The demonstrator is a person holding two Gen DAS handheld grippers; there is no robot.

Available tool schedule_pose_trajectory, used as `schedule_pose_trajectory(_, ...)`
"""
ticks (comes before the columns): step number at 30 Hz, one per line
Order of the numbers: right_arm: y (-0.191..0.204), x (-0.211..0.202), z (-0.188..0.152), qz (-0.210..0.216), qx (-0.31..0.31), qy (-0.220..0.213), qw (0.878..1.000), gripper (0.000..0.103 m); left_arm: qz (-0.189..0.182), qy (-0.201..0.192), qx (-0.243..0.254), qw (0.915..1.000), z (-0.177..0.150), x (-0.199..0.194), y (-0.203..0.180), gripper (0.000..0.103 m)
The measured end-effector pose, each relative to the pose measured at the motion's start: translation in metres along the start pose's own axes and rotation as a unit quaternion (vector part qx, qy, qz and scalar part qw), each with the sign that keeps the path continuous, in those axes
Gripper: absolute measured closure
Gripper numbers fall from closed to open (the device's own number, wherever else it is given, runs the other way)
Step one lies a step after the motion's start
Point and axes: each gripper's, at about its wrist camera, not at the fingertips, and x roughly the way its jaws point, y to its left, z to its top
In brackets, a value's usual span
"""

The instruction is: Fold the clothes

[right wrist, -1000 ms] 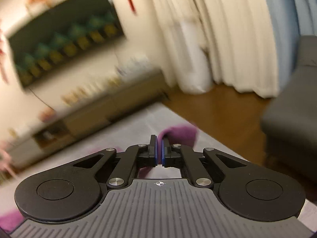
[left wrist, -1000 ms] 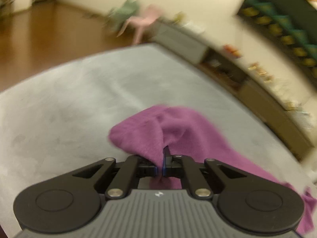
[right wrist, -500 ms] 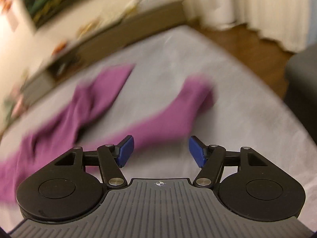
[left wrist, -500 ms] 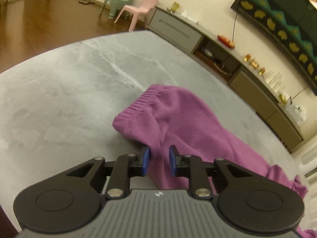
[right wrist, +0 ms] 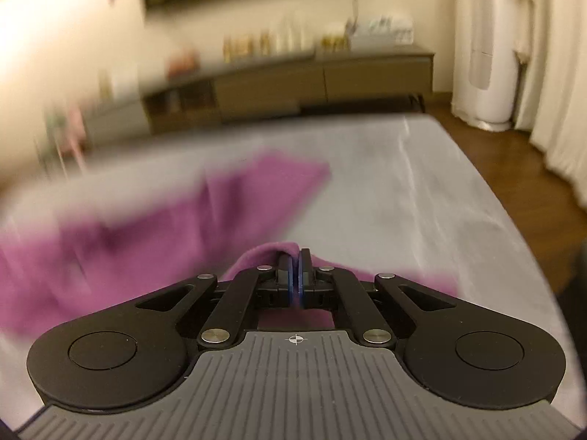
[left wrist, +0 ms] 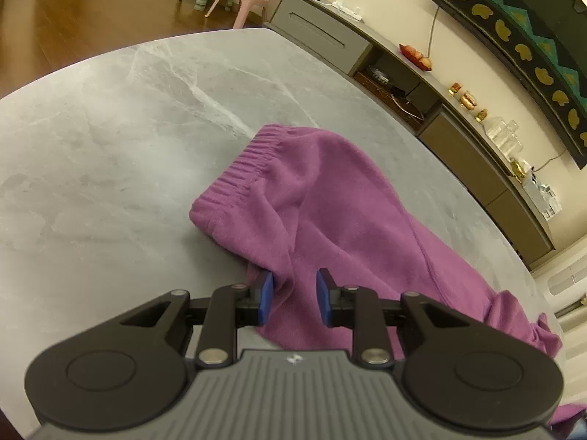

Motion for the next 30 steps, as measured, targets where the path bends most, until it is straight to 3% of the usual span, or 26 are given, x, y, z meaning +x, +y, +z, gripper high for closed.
schedule_pose_trajectory(1,-0.001,0.012,0.002,-0.028,0.002,0.000,1.000,0.100,0.004,0.000,-0.004,1.0000,-0.001,0.003,0.001,0.079)
schedule_pose_trajectory(2,-0.002,0.026,-0.003,-0.056,0.009,0.003,0.998,0.086,0.006,0.001,-0.007,1.0000,-0.002,0.004,0.002,0.079)
schedule_pose_trajectory(3,-0.005,0.038,-0.009,-0.081,0.019,0.009,0.996,0.059,0.007,0.003,-0.012,0.9999,-0.004,0.004,0.004,0.079)
schedule_pose_trajectory(4,-0.007,0.050,-0.016,-0.099,0.033,0.023,0.994,0.056,0.005,0.004,-0.018,0.9998,-0.005,0.004,0.007,0.079)
schedule_pose_trajectory(6,-0.009,0.059,-0.022,-0.091,0.047,0.049,0.994,0.057,0.002,0.006,-0.029,0.9996,-0.005,0.006,0.011,0.077)
schedule_pose_trajectory(7,-0.008,0.055,-0.021,-0.079,0.048,0.044,0.995,0.055,0.002,0.007,-0.034,0.9994,-0.004,0.009,0.012,0.071)
schedule_pose_trajectory(9,-0.008,0.039,-0.020,-0.073,0.053,0.025,0.996,0.040,0.001,0.011,-0.042,0.9991,-0.003,0.014,0.013,0.064)
schedule_pose_trajectory(11,-0.012,0.024,-0.024,-0.075,0.070,0.005,0.995,0.034,0.004,0.013,-0.032,0.9994,-0.002,0.023,0.005,0.064)
schedule_pose_trajectory(12,-0.016,0.018,-0.027,-0.076,0.085,0.001,0.993,0.033,0.008,0.009,-0.021,0.9997,-0.002,0.025,-0.001,0.070)
schedule_pose_trajectory(13,-0.022,0.012,-0.031,-0.077,0.106,0.002,0.991,0.033,0.012,0.001,-0.004,0.9999,-0.002,0.026,-0.008,0.101)
schedule_pose_trajectory(16,-0.037,0.001,-0.040,-0.056,0.159,0.017,0.986,0.033,-0.005,-0.036,0.027,0.9990,0.000,0.012,-0.025,0.100)
schedule_pose_trajectory(20,-0.040,0.017,-0.051,-0.055,0.138,0.065,0.987,0.027,-0.086,-0.090,-0.010,0.9922,0.011,-0.030,-0.018,0.100)
schedule_pose_trajectory(22,-0.031,0.030,-0.058,-0.060,0.103,0.102,0.988,0.027,-0.108,-0.104,-0.031,0.9883,0.016,-0.042,-0.007,0.100)
schedule_pose_trajectory(26,0.000,0.041,-0.067,-0.079,-0.002,0.122,0.989,0.027,-0.129,-0.098,-0.059,0.9850,0.027,-0.041,0.009,0.100)
schedule_pose_trajectory(28,0.015,0.045,-0.072,-0.096,-0.053,0.121,0.987,0.045,-0.136,-0.094,-0.059,0.9846,0.033,-0.037,0.009,0.100)
schedule_pose_trajectory(29,0.018,0.044,-0.070,-0.098,-0.065,0.118,0.986,0.079,-0.138,-0.094,-0.054,0.9845,0.036,-0.035,0.008,0.100)
schedule_pose_trajectory(30,0.016,0.042,-0.066,-0.099,-0.060,0.117,0.986,0.099,-0.139,-0.098,-0.049,0.9841,0.039,-0.035,0.006,0.100)
